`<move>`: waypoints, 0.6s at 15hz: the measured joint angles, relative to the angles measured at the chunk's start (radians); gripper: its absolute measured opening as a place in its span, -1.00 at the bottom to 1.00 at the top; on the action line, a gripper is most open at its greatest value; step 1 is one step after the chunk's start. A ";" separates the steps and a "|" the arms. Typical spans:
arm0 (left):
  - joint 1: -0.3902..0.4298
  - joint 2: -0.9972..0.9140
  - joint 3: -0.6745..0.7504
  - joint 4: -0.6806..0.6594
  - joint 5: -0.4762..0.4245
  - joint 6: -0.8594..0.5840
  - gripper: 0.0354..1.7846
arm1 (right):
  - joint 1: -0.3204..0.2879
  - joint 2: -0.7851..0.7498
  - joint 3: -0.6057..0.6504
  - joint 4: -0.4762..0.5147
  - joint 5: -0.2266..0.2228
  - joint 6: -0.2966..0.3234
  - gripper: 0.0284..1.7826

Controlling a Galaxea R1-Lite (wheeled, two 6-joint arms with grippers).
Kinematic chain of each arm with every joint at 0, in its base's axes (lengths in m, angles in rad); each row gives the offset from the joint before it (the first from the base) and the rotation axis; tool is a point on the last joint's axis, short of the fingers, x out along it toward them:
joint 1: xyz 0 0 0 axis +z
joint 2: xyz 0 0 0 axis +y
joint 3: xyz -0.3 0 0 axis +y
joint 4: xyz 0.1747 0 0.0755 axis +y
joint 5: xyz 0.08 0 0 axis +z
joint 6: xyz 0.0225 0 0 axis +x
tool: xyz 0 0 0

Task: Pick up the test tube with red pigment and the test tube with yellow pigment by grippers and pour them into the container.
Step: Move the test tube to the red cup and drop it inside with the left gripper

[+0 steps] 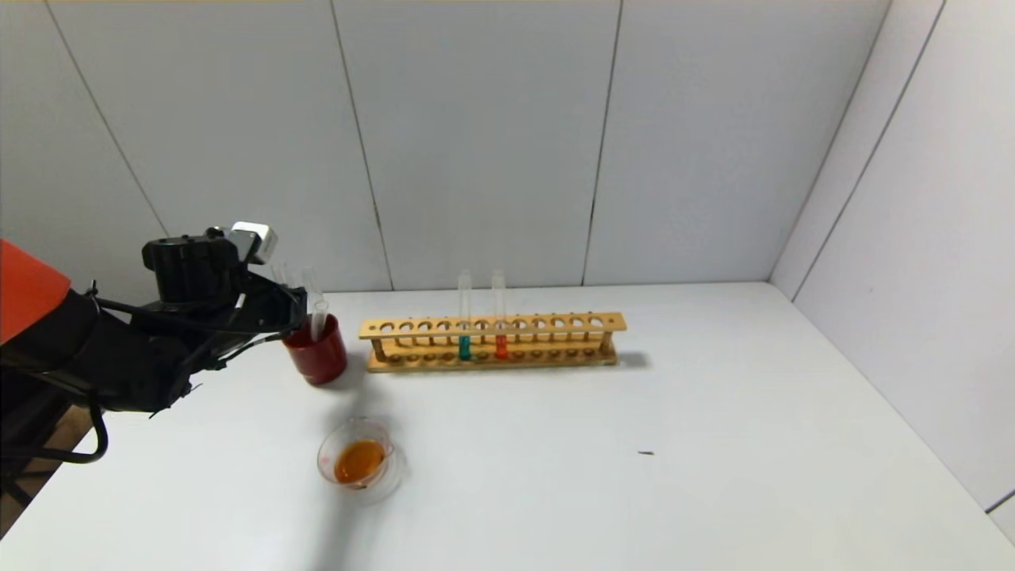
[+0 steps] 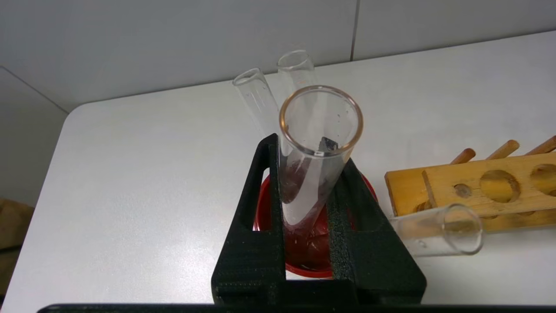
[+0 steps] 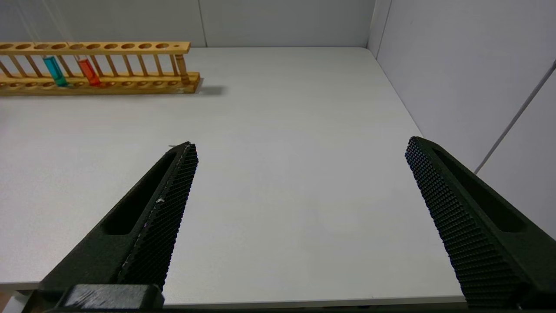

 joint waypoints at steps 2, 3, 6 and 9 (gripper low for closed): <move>-0.001 0.004 0.002 0.000 0.000 0.000 -0.67 | 0.000 0.000 0.000 0.000 0.000 0.000 0.96; -0.001 0.006 0.003 0.000 -0.004 0.001 -0.67 | 0.000 0.000 0.000 0.000 0.000 0.000 0.96; -0.002 0.012 -0.001 0.000 -0.007 0.000 -0.67 | 0.000 0.000 0.000 0.000 0.000 0.000 0.96; -0.004 0.015 -0.003 0.001 -0.007 -0.001 -0.67 | 0.000 0.000 0.000 0.000 0.000 0.000 0.96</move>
